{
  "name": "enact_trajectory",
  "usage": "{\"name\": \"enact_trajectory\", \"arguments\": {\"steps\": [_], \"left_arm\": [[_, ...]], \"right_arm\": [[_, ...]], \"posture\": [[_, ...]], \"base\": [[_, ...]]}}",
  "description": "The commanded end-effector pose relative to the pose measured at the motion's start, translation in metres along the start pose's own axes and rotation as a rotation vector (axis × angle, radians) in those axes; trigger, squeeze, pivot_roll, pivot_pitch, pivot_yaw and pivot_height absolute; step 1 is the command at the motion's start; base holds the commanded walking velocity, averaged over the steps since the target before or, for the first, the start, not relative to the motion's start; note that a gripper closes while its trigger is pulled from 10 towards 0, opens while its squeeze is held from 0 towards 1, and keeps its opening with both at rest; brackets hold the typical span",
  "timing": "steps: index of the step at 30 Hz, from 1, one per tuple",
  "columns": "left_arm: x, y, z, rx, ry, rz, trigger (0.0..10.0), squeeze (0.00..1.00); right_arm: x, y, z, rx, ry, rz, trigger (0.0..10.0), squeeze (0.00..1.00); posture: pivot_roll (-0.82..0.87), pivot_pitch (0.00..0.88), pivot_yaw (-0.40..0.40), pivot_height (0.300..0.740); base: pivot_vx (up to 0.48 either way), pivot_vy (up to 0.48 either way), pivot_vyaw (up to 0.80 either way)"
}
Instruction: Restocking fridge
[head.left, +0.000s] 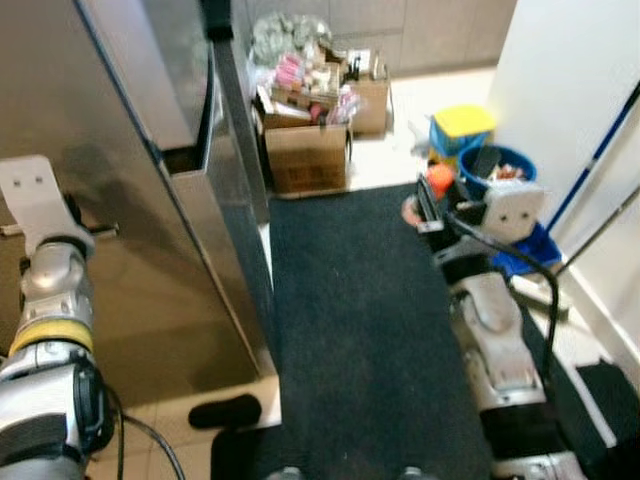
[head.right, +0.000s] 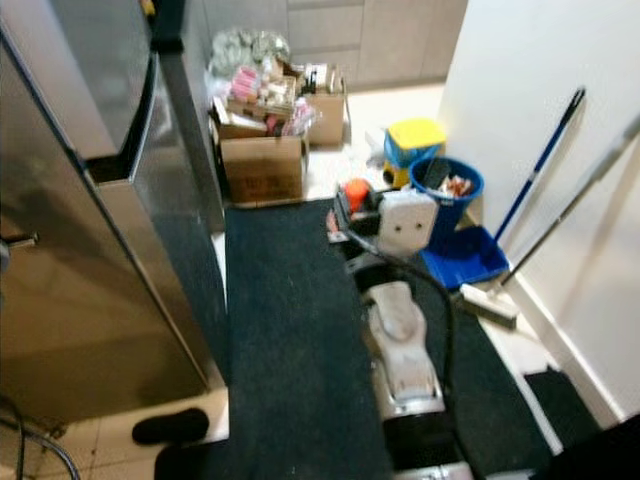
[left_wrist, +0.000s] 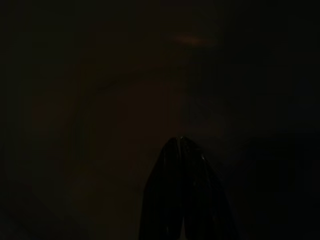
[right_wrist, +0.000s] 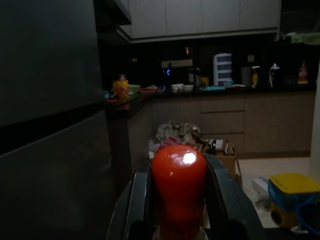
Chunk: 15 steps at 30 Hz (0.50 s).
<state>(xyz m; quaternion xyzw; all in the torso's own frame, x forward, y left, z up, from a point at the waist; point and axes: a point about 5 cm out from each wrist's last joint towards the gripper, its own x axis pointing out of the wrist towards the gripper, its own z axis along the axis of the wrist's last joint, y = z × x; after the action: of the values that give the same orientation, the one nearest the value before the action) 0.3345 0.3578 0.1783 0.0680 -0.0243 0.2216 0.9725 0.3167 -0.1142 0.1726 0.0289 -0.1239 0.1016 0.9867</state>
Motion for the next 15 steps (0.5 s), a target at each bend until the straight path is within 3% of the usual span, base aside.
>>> {"name": "enact_trajectory", "arguments": {"steps": [1,11,15], "left_arm": [[-0.002,-0.006,-0.006,-0.004,0.013,-0.014,10.0,0.00],[-0.004,-0.014,-0.009,-0.011,0.010,-0.039,10.0,0.00],[-0.005,-0.025,-0.010,-0.023,-0.007,-0.069,10.0,0.00]], "right_arm": [[-0.001,-0.004,-0.001,-0.012,0.006,-0.016,10.0,0.00],[-0.001,-0.004,-0.001,-0.010,0.006,-0.016,10.0,0.00],[-0.002,-0.003,0.000,-0.012,0.006,-0.011,10.0,0.00]], "posture": [[0.07,0.036,0.032,0.740],[0.07,0.041,0.030,0.740],[0.07,0.050,0.030,0.740]], "base": [[0.000,0.000,0.00],[0.000,0.000,0.00],[0.000,0.000,0.00]]}}
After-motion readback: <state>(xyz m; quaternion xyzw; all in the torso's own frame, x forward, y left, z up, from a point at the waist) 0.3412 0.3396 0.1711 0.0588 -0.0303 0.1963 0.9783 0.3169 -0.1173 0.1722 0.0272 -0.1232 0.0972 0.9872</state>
